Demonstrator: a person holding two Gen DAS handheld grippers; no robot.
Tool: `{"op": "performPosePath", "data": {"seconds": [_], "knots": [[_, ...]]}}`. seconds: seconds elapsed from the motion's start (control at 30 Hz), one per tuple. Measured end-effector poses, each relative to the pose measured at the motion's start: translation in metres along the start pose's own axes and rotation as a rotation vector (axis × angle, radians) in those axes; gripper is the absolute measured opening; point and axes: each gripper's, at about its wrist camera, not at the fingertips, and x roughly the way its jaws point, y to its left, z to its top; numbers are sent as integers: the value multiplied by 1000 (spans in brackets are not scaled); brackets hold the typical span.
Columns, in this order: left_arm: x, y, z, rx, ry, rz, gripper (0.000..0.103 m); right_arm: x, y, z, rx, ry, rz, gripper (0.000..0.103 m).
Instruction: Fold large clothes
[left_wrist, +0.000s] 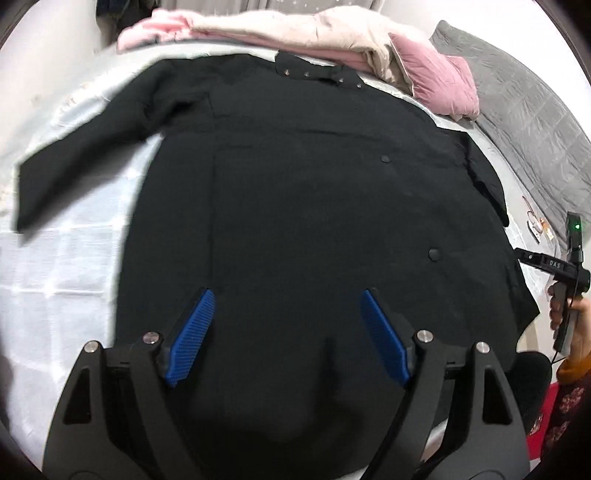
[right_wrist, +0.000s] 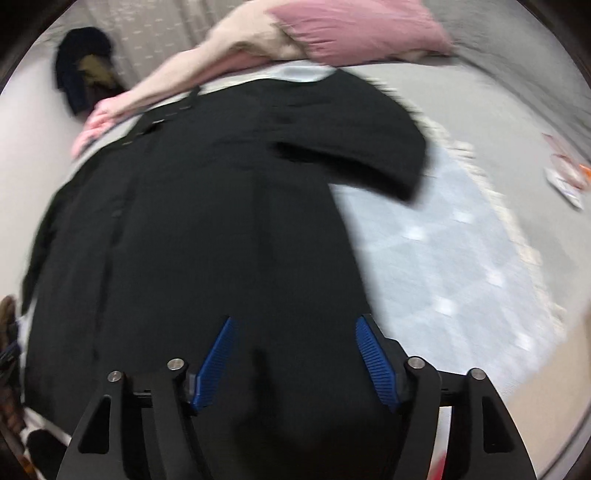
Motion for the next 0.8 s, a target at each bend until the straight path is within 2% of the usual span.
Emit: {"op": "performPosePath", "data": {"seconds": [0.07,0.13,0.2,0.27,0.3,0.37,0.47,0.57,0.63,0.7,0.8], "knots": [[32,15,-5,-41,159,44,82,24,9,1,-7,24,8,72],[28,18,-18,33,173,59,82,45,7,-4,12,66,-11,72],[24,16,-28,73,253,73,83,44,8,-13,10,46,-32,73],[12,13,-39,133,313,80,84,43,12,-15,39,109,-74,78],[5,15,-40,137,315,71,84,42,15,-15,56,132,-88,79],[-12,27,-32,88,270,47,84,40,29,-12,73,166,-89,80],[-35,62,-7,-59,148,51,84,33,59,1,80,131,13,80],[-52,117,17,-280,7,84,84,34,99,20,60,94,91,80],[-56,151,32,-429,-59,138,84,39,124,30,49,84,112,80],[-50,184,42,-563,-84,180,84,48,144,42,48,80,143,80],[-30,212,47,-707,-69,206,84,74,164,58,39,83,177,80]]}}
